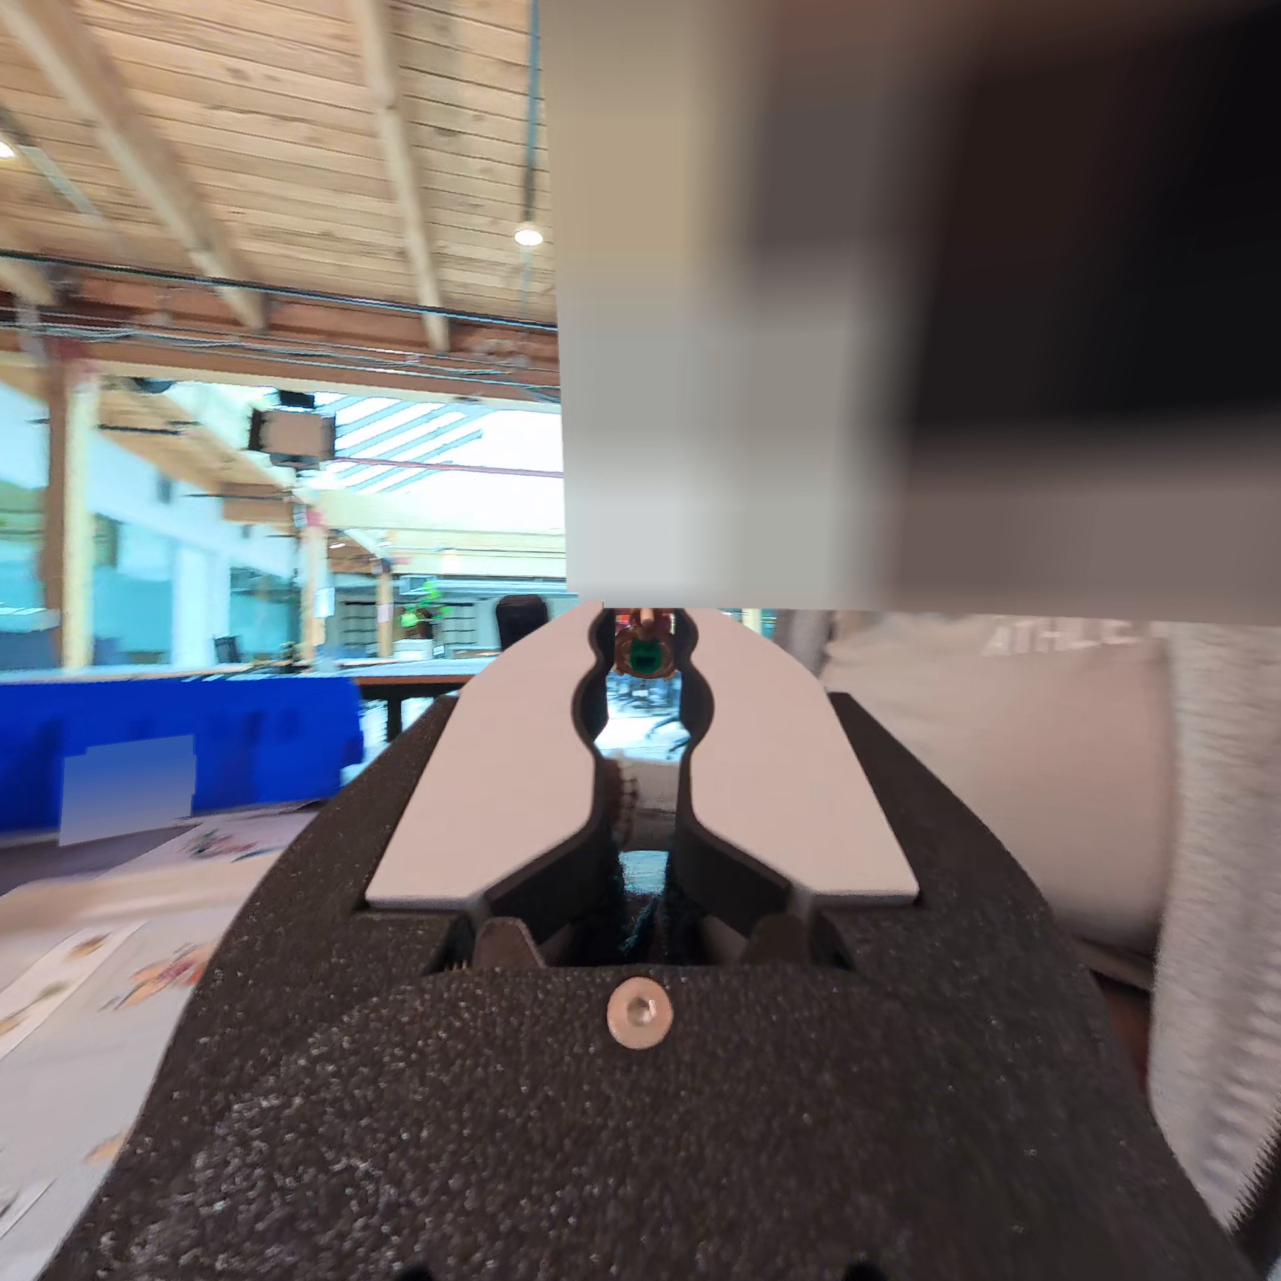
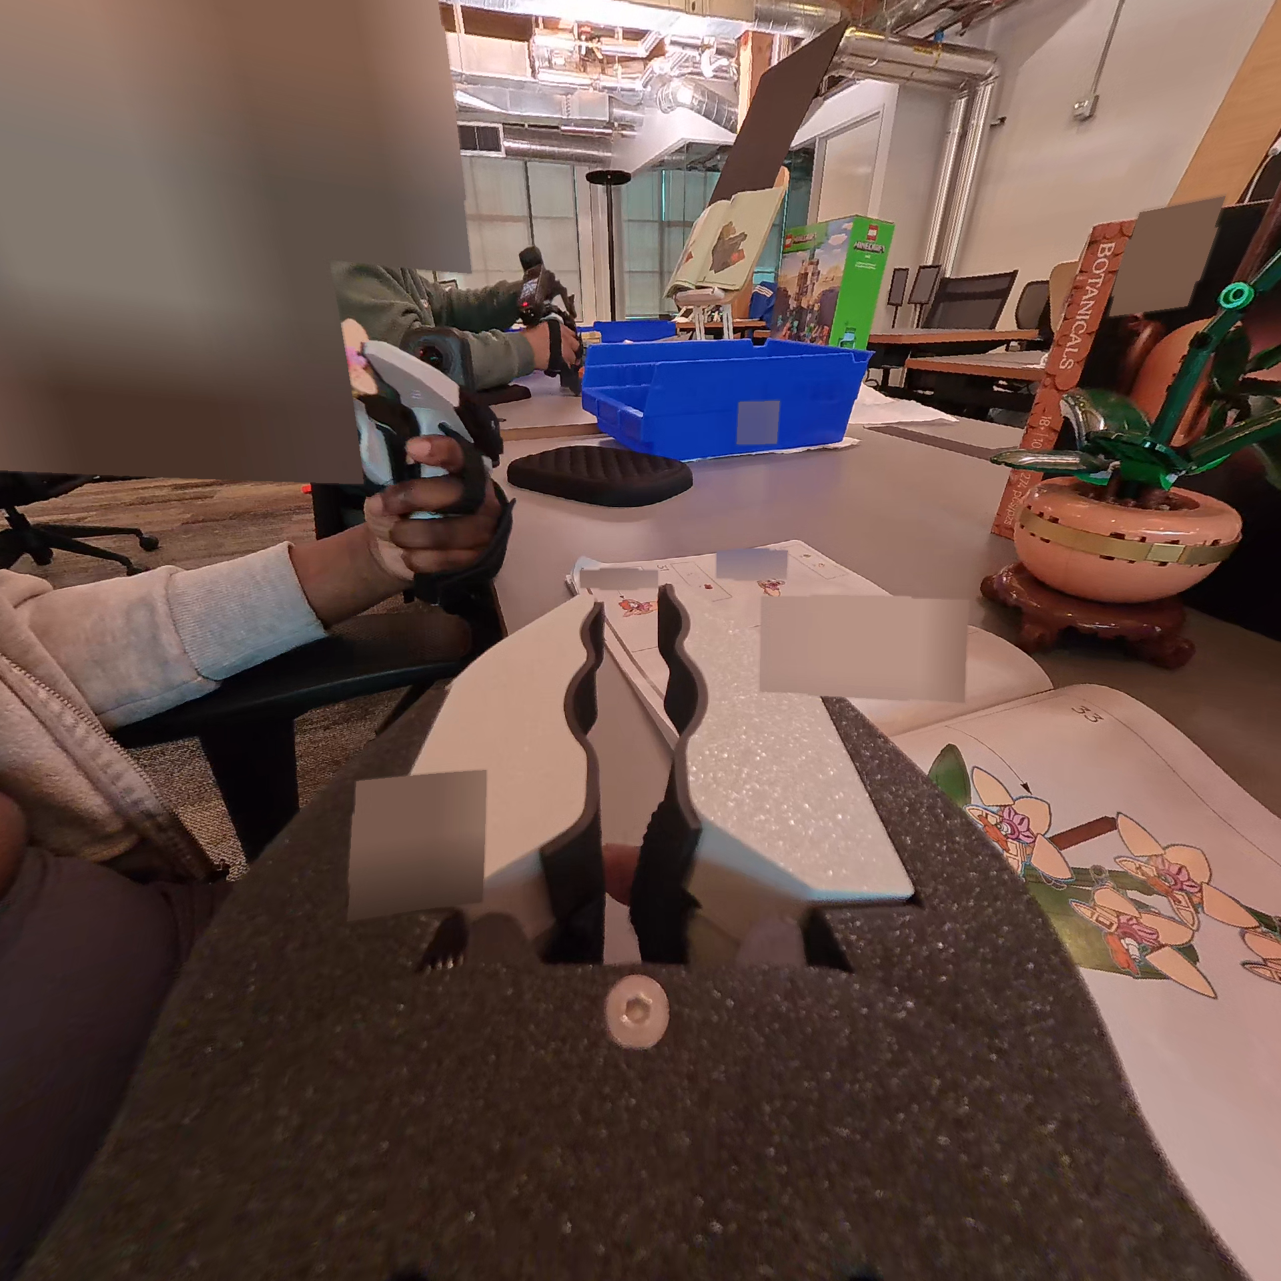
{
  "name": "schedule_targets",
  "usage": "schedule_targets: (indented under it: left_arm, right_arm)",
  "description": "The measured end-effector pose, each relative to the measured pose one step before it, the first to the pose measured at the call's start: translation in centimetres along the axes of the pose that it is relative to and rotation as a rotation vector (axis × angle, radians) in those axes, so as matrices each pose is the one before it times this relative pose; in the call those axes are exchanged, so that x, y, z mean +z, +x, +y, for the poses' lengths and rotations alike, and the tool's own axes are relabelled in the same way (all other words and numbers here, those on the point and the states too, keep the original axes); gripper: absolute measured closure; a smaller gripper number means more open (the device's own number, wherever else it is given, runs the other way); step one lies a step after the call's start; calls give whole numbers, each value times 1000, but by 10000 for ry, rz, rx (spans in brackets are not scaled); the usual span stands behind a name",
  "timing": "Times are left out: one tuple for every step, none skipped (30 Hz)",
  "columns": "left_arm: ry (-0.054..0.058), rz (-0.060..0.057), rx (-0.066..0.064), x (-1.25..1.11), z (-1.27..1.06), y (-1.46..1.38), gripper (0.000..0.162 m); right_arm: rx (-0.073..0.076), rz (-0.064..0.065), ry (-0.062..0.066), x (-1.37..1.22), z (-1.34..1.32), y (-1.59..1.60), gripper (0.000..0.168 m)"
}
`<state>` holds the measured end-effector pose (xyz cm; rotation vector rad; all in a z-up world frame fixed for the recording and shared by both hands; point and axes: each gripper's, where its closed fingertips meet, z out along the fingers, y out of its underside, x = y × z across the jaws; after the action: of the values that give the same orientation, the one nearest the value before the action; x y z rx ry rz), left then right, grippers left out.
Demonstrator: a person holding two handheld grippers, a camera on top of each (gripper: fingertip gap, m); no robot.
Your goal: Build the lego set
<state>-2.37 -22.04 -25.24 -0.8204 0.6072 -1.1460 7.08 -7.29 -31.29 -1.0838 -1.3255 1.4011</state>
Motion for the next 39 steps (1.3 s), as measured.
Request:
schedule_targets:
  left_arm:
    - [41, 283, -19, 138, -23, 428, 147]
    - [36, 205, -23, 99, -32, 324, 147]
    - [-4, 99, 0, 61, 26, 156, 147]
    - [-49, 32, 18, 12, 71, 60, 147]
    - [-50, 45, 10, 6, 81, 83, 147]
    - [-8, 78, -9, 22, 16, 125, 147]
    - [17, 76, -17, 37, -30, 125, 147]
    - [3, 71, -6, 32, 4, 104, 147]
    - [-27, 56, -6, 32, 46, 87, 147]
    - [-45, 21, -15, 44, 75, 34, 147]
    - [-60, 14, -22, 31, 106, 9, 147]
    - [-60, 11, -22, 40, 111, 8, 147]
    - [-62, -4, -29, 44, 130, -23, 147]
    - [-77, -11, -25, 47, 146, -33, 147]
    - [-100, -19, -27, 47, 172, -50, 147]
    - [-102, -21, -27, 62, 185, -47, 147]
    - [-100, -14, -25, 56, 175, -42, 147]
    - [-93, -10, -24, 61, 165, -38, 147]
    - [-77, -20, -25, 60, 147, -51, 147]
    - [-68, -16, -27, 45, 133, -49, 147]
    - [-59, -15, -26, 36, 123, -42, 147]
    - [-48, -19, -17, 20, 83, -41, 147]
    - [-36, -20, -8, 22, 74, -37, 147]
    - [-23, -11, -8, 18, 38, -21, 147]
    - [-17, -22, -5, 12, 23, -30, 147]
    - [-21, -34, 0, 11, 30, -59, 147]
    - [-18, -12, -4, 6, 34, -17, 147]
    - [-11, -8, -10, 13, 26, -18, 147]
    - [-6, 10, -2, 11, 5, 7, 147]
    - [-10, -15, -5, 12, 24, -21, 147]
    - [-12, -9, -5, 12, 28, -22, 147]
    - [-18, 6, -14, 8, 35, 3, 147]
    - [-26, -21, -16, 20, 44, -48, 147]
    - [-34, -28, -8, 8, 61, -53, 147]
    - [-36, 2, -10, 15, 68, -9, 147]
    - [-24, 10, -14, 28, 44, 3, 147]
    - [-19, -10, -5, 21, 32, -23, 147]
    - [-14, -20, 3, 11, 29, -42, 147]
    - [-7, -18, -2, 3, 24, -39, 147]
  right_arm:
    - [-5, -2, 3, -6, -4, -12, 154]
    - [1, -4, -1, 9, 2, -4, 154]
    - [-4, -4, -1, -9, 2, -14, 154]
    - [-11, 1, 5, -2, 4, -13, 154]
    - [-12, 2, 6, -3, -9, -1, 154]
    - [-11, 1, 4, -3, -5, -13, 153]
    - [-7, 4, 3, -5, -4, -1, 153]
    - [0, 5, -1, 2, 1, -3, 153]
    - [5, 0, -3, 5, 5, 9, 153]
    - [2, 0, 0, 0, 0, -2, 153]
    - [-7, 2, 6, -4, -8, -4, 154]
    - [-13, 6, 8, 0, 0, -5, 154]
    - [-14, 4, 3, -3, -4, -6, 154]
    - [-16, 2, -1, 3, 2, -6, 154]
    - [-13, 1, -1, -6, 1, -11, 154]
    - [-4, 0, -2, 10, 3, -5, 153]
    - [2, -1, -3, -2, 4, -3, 153]
    - [7, -2, -2, 6, 3, 5, 154]
    - [8, -1, -3, -4, -7, 3, 154]
    - [2, 1, -3, 5, 4, 11, 154]
    - [-4, 2, -1, 1, 11, -3, 154]
    - [-10, 4, 1, 3, -2, 3, 154]
    - [-7, 2, -1, 1, 1, -2, 153]
    - [0, -1, -3, -2, 4, -1, 154]
    - [4, -3, 0, 10, 0, -5, 154]
    - [4, -2, 1, -1, -2, 4, 154]
    - [-2, -1, 0, 2, 0, -10, 154]
    - [-7, 3, 1, -9, -2, 7, 154]
    - [-4, 3, -2, 10, 4, -1, 153]
    - [0, -1, -4, -3, 5, -1, 153]
    - [0, 1, 0, 9, 10, 3, 154]
    - [-2, 2, 0, 2, 0, -6, 154]
    - [-4, 1, -1, -1, 1, 4, 154]
    - [-2, 2, -3, 0, 4, -6, 154]
    - [0, 0, -6, 6, 8, 2, 154]
    - [5, 1, -6, 13, 9, 12, 154]
    - [6, -3, -7, 5, 9, -6, 154]
    - [3, -1, -3, -4, 4, 6, 154]
    - [3, -1, -1, 9, 2, -1, 154]
